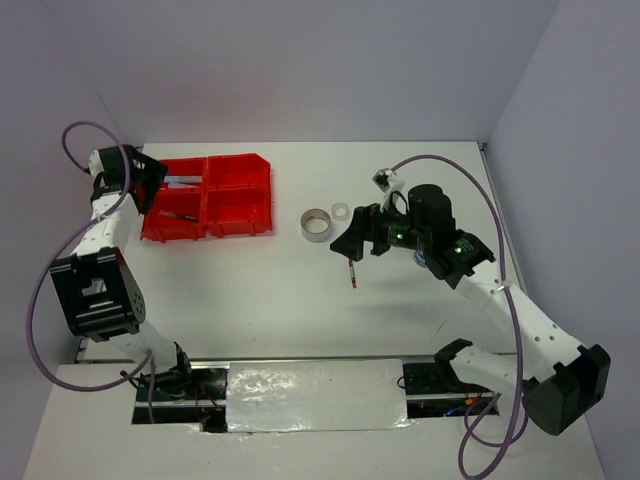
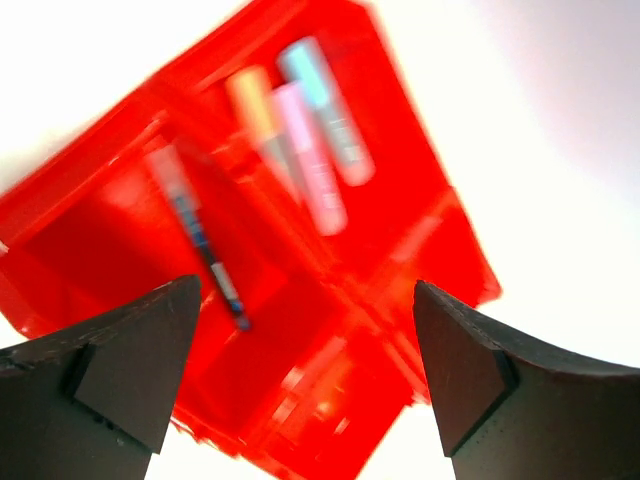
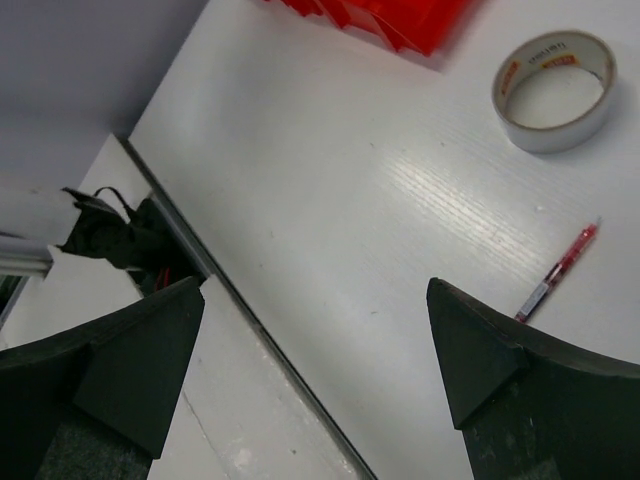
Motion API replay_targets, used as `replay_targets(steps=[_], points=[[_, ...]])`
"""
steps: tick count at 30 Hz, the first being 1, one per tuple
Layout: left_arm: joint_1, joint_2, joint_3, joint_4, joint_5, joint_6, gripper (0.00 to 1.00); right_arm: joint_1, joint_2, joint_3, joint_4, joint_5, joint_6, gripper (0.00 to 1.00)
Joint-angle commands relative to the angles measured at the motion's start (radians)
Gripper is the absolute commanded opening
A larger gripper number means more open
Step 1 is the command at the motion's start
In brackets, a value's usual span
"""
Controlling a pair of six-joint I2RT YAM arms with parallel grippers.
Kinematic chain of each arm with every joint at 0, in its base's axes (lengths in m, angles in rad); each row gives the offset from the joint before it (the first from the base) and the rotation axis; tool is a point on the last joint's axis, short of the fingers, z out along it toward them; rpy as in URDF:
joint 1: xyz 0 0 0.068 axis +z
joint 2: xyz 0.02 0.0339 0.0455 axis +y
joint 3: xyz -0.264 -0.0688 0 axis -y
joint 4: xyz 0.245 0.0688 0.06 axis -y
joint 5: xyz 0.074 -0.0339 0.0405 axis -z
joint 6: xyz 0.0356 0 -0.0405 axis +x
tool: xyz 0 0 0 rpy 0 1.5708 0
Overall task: Sort the stationery into containers
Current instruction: Pick up the pen from the center of the board.
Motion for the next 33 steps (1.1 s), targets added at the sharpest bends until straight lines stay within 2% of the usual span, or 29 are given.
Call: replay_targets(steps=[1,5,11,13,20,22,25,29,33], points=[[0.006,-0.110,0.112,-0.136,0.023,0.117,0.99,-0.003,0.059,0.018,-0.052,0.099,-0.003,1.00],[0.004,-0.190,0.133,-0.261,0.025,0.220,0.99,-0.003,0.218,0.047,-0.156,0.332,0.029,1.00],[-0.017,-0.348,0.041,-0.317,0.158,0.306,0.99,0.002,0.427,0.099,-0.219,0.480,0.042,0.96],[-0.049,-0.397,0.009,-0.333,0.176,0.309,0.99,0.007,0.502,0.128,-0.223,0.504,0.041,0.93],[-0.284,-0.492,-0.043,-0.411,0.148,0.289,0.99,0.022,0.659,0.197,-0.199,0.538,0.023,0.80],[-0.292,-0.505,-0.052,-0.416,0.160,0.285,0.99,0.022,0.674,0.206,-0.192,0.544,0.029,0.80],[-0.338,-0.520,-0.048,-0.448,0.143,0.288,0.99,0.034,0.691,0.200,-0.175,0.532,0.028,0.72],[-0.341,-0.528,-0.005,-0.492,0.149,0.302,0.99,0.068,0.800,0.222,-0.196,0.553,0.017,0.62],[-0.341,-0.523,0.041,-0.531,0.164,0.331,0.99,0.080,0.822,0.182,-0.158,0.555,0.037,0.52]])
